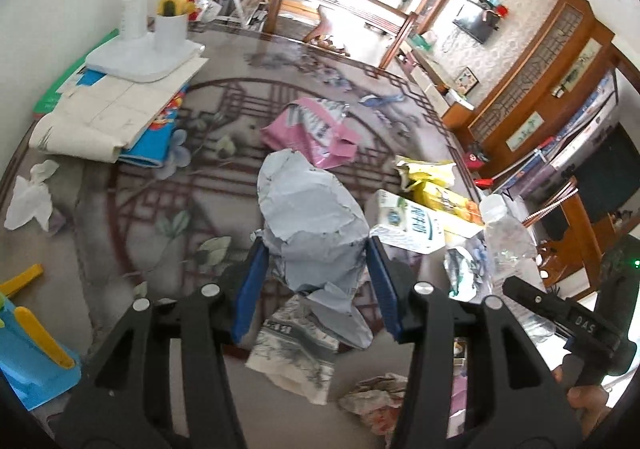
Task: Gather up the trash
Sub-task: 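Grasp the clear water bottle with the right tool while the left tool grasps crumpled grey paper, then carry the bottle with the right tool toward the red bin while the left tool carries the paper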
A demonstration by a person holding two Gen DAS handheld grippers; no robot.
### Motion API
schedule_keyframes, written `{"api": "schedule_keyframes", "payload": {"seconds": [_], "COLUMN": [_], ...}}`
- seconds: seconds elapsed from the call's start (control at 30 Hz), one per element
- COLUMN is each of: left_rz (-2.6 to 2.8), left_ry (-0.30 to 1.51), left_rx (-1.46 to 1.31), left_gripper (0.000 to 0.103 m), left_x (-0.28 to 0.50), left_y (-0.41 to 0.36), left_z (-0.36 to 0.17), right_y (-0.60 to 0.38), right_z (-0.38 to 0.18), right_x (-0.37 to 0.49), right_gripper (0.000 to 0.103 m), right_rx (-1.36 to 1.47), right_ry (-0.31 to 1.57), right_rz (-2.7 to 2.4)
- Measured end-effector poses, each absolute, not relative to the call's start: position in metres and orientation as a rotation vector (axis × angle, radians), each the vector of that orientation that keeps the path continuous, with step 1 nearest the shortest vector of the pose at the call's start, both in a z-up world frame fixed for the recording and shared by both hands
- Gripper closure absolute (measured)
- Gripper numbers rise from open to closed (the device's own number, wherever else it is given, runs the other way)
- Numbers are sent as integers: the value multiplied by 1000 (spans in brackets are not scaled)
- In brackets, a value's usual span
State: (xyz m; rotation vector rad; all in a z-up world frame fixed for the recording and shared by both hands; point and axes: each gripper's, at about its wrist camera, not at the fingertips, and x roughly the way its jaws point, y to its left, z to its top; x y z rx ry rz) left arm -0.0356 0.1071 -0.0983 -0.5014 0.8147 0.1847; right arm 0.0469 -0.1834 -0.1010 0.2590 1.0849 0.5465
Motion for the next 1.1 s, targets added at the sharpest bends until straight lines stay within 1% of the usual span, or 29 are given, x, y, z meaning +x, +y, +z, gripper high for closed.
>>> {"api": "schedule_keyframes", "payload": {"seconds": [0.23, 0.87, 1.1], "left_rz": [128, 46, 22], "left_ry": [809, 828, 828], "left_rx": [-487, -454, -449], "left_gripper": [55, 55, 55], "left_x": [-26, -1, 8], "left_y": [92, 58, 42], "left_z": [-90, -83, -81], "right_y": [-200, -227, -243], "right_z": [-94, -101, -94], "right_x": [49, 57, 61], "right_gripper": [46, 46, 46], "right_rx": [264, 308, 305], "right_ry": [1054, 1063, 1043], "right_rz": [508, 467, 453]}}
